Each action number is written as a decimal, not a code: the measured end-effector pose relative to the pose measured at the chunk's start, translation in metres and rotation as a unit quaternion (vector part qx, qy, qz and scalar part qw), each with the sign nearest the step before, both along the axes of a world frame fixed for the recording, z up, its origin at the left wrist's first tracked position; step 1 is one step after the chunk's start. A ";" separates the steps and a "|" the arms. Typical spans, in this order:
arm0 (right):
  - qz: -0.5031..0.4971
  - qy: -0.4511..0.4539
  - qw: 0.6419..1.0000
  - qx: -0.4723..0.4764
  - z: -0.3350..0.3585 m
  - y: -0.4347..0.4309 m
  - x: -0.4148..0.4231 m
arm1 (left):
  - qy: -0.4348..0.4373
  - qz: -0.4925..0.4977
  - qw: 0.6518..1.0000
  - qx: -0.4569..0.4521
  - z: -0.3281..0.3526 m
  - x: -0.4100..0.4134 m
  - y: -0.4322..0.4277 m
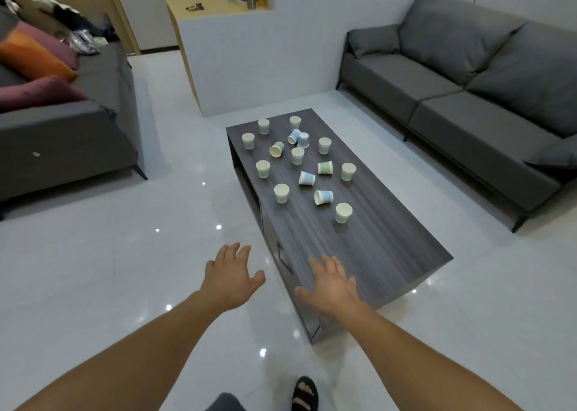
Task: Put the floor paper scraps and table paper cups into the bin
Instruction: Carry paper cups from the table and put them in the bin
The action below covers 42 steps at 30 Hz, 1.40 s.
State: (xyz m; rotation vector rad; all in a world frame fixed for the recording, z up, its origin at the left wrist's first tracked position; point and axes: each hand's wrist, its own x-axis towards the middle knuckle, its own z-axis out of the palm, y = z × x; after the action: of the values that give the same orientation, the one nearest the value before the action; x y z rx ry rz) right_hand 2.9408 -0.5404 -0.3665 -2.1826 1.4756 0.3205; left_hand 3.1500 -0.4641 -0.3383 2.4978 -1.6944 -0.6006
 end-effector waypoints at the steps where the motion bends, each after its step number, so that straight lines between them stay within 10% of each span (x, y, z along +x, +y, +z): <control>1: -0.005 0.001 1.000 0.003 0.001 -0.014 0.006 | 0.007 0.000 1.000 -0.001 0.001 0.009 -0.015; 17: -0.203 0.034 0.978 0.031 -0.014 -0.182 0.115 | 0.021 -0.184 0.983 0.001 -0.013 0.151 -0.276; 42: -0.316 0.052 0.943 0.093 -0.221 -0.433 0.042 | 0.078 -0.346 0.921 0.163 -0.179 0.054 -0.553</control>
State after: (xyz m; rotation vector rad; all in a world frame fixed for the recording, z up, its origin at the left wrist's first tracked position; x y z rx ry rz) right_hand 2.9831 -0.9735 -0.5877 -1.4615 2.0133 0.3322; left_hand 3.2035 -1.0166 -0.5174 1.8704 -2.5801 -1.1768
